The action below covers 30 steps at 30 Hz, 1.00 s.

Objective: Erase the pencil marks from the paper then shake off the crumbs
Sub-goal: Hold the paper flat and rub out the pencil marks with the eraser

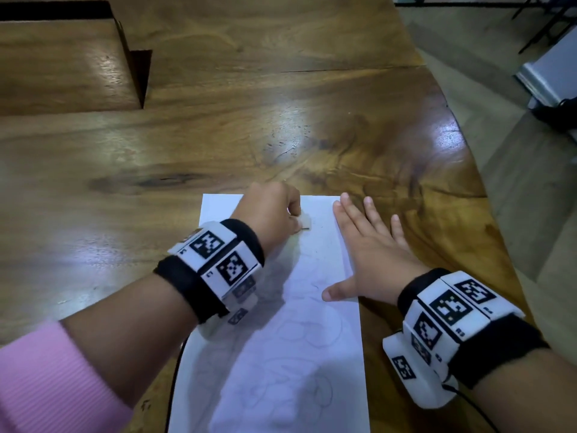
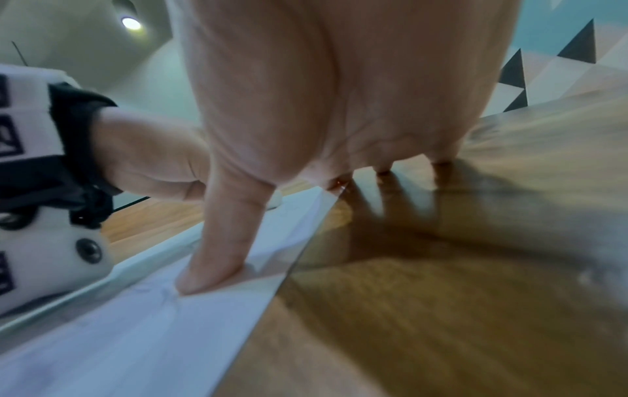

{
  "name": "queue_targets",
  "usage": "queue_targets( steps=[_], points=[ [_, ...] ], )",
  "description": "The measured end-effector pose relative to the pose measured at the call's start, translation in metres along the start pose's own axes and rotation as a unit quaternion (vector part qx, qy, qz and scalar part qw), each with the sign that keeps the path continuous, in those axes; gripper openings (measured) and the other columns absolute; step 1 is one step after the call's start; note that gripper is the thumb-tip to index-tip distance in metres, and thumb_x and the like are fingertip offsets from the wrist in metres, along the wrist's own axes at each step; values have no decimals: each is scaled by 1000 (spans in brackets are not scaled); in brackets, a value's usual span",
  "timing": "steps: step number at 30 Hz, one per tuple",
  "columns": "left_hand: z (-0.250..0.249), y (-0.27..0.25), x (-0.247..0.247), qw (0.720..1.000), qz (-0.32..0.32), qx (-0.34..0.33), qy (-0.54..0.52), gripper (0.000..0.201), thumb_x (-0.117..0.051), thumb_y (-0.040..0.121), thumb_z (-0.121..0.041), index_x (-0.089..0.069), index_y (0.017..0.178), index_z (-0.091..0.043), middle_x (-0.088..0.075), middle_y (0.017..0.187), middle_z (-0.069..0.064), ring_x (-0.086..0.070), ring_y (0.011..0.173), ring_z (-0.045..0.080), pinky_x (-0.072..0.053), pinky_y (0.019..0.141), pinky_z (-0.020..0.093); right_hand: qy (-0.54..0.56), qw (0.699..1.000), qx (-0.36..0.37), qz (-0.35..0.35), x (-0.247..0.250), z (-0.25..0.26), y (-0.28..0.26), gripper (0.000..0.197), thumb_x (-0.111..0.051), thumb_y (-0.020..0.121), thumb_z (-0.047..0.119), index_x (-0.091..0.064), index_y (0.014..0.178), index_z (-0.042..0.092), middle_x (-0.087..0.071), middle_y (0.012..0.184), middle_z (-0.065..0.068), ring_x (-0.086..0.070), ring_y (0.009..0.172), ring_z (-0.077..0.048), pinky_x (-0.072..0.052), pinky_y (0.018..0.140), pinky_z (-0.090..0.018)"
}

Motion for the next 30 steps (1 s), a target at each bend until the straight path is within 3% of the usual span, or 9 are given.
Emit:
queue_targets(
  steps=[6,10,16,18,20,22,26,28,30],
  points=[
    [1,-5,-4,1000,-12,14,5,8,-68,76,-17,-64,79,-11,-61,77,6,-55,76,25,-37,63,25,-48,997,40,-41,7,5,-1,134,-70,58,70,17,149,23,27,154,12,28,141,-15,14,116,-42],
    [-2,-4,-1,999,-5,-10,50,4,-65,77,-13,-65,80,-12,-66,81,6,-54,77,23,-38,64,26,-26,995,82,-53,16,12,5,133,-78,55,61,3,151,20,10,157,13,10,145,-14,-4,120,-32],
    [-11,17,7,999,0,-30,31,14,-72,73,-15,-69,87,-14,-59,74,2,-62,80,21,-49,77,28,-8,995,82,-62,13,11,7,134,-80,54,59,4,151,21,10,156,14,9,145,-12,-6,116,-31],
    [-10,11,1,998,13,-43,47,15,-71,73,-16,-71,88,-15,-61,72,0,-57,74,16,-43,71,19,-7,995,82,-60,12,9,7,134,-79,55,60,5,151,22,12,156,14,11,145,-12,-5,116,-30],
    [-5,-7,-8,995,58,-59,54,10,-70,72,-13,-72,81,-14,-57,61,-6,-51,67,13,-33,54,5,-9,995,83,-58,11,8,8,134,-78,55,61,7,151,22,14,156,14,12,144,-11,-3,116,-29],
    [-4,-16,-10,992,86,-71,53,9,-70,71,-12,-72,80,-14,-57,60,-6,-55,67,15,-33,52,3,-11,995,84,-57,11,8,8,134,-78,56,61,8,151,22,15,156,14,13,144,-12,-2,116,-29],
    [-15,14,5,997,-1,-53,52,11,-65,76,-10,-70,86,-9,-71,85,9,-62,84,25,-40,69,22,-10,995,81,-54,11,8,8,135,-78,56,61,9,151,21,16,156,14,14,144,-12,-4,118,-31],
    [-18,16,5,996,-10,-61,60,8,-63,75,-7,-69,81,-9,-66,70,3,-56,75,21,-37,66,22,-11,995,79,-54,11,9,8,135,-78,56,61,10,151,21,16,156,14,14,144,-12,-2,117,-30],
    [-11,-6,-4,992,42,-91,76,10,-60,73,-4,-68,73,-9,-49,54,-8,-48,68,16,-30,56,16,-11,995,80,-58,11,9,8,135,-78,56,60,8,151,21,15,156,13,13,145,-12,-2,116,-29]
  ],
)
Point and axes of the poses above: each hand's wrist, its own y-axis towards the middle knuckle, its own x-axis out of the back of the hand, z = x × y, the point moved 3 cm from there along y, towards the middle knuckle
